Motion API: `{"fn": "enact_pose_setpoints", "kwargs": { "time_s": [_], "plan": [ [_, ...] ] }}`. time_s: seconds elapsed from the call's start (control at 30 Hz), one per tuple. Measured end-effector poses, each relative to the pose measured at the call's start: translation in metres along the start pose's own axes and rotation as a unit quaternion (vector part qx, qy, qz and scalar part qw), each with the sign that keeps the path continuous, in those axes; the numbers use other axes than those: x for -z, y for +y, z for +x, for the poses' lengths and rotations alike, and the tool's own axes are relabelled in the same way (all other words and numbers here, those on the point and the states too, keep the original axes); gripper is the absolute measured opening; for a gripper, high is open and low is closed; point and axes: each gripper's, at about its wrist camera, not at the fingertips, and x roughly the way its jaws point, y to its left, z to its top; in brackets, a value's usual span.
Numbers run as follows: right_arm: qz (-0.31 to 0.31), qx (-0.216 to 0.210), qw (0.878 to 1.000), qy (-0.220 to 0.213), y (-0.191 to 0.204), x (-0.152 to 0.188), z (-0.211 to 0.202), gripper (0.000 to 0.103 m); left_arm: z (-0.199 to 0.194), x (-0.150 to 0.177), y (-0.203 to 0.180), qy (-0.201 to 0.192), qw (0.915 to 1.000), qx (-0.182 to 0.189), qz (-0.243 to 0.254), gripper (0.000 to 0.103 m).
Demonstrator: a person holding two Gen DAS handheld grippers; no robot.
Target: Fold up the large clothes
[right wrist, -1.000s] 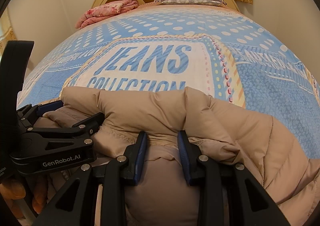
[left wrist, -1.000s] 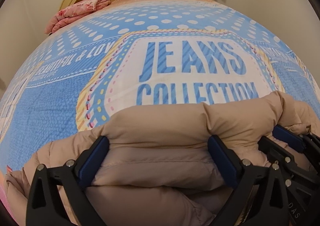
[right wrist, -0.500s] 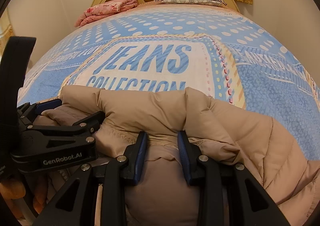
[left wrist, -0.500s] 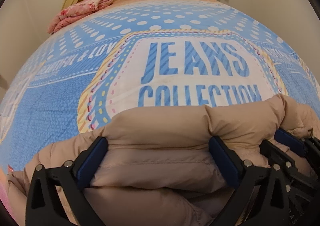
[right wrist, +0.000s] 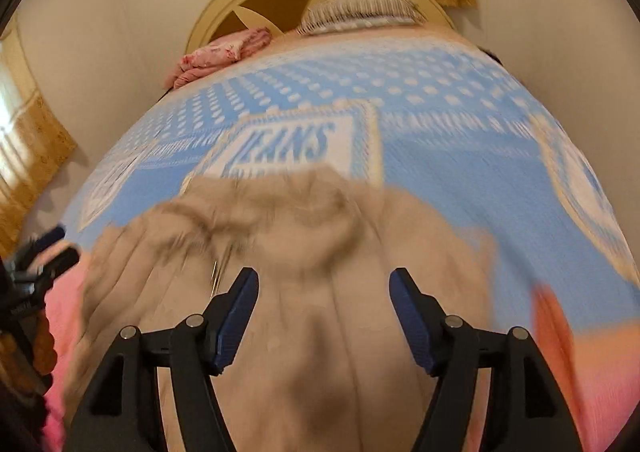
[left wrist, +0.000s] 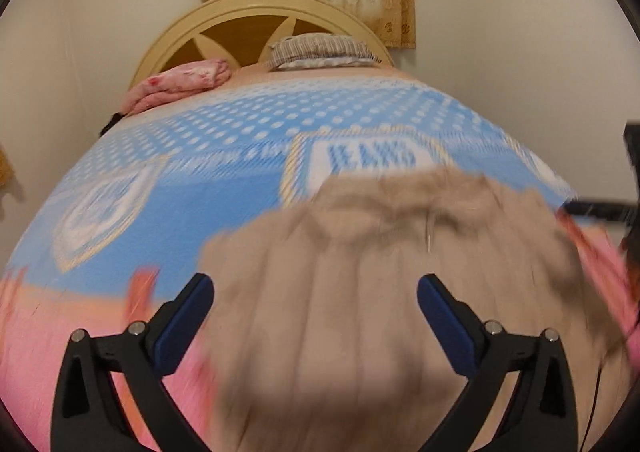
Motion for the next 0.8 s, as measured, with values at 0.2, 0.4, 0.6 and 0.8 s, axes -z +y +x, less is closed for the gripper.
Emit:
{"fn": "enact_pose_setpoints", "kwargs": {
  "time_s": [0.2,0.4,0.6,0.8],
  "plan": [
    [-0.006,0.006,1.0,-0.016,-0.012,0.117,-0.109,0.078,-0.085,0.108,0.019,0.017,0.9998,-0.005,-0.012,0.103],
    [0.03,0.037,0.999,0.002,-0.024,0.236,-0.159,0.078,-0.116,0.18,0.021,0.041,0.9987,-0.001,-0.03,0.103],
    [0.104,0.037,0.994,0.016,-0.052,0.325,-0.183,0.079,-0.14,0.23,0.025,0.059,0.9944,0.052,-0.07,0.103],
    [0.143,0.005,0.99,0.014,-0.06,0.334,-0.156,0.079,-0.109,0.243,0.028,0.082,0.9902,0.046,-0.103,0.101]
  ]
}}
